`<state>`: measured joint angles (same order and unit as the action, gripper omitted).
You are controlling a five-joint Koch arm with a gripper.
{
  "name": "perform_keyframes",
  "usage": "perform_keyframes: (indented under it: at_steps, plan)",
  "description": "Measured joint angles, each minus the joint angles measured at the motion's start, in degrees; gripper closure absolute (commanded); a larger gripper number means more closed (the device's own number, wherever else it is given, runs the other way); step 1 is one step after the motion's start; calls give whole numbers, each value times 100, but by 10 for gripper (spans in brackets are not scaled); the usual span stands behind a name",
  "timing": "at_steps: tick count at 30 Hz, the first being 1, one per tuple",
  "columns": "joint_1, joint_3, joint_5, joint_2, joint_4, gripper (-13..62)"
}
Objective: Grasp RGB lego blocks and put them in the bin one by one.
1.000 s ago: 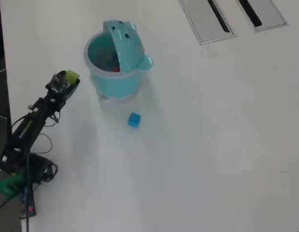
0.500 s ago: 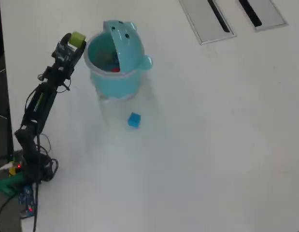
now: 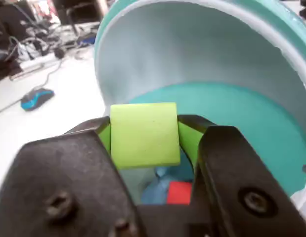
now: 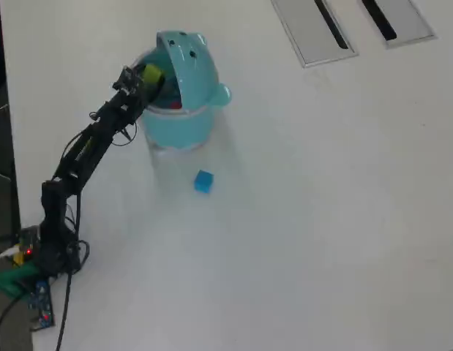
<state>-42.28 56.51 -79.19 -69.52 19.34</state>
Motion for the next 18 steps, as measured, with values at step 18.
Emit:
perform_keyframes:
  at_steps: [18]
  plan:
    - [-26,475,-1828,-176,-35,229]
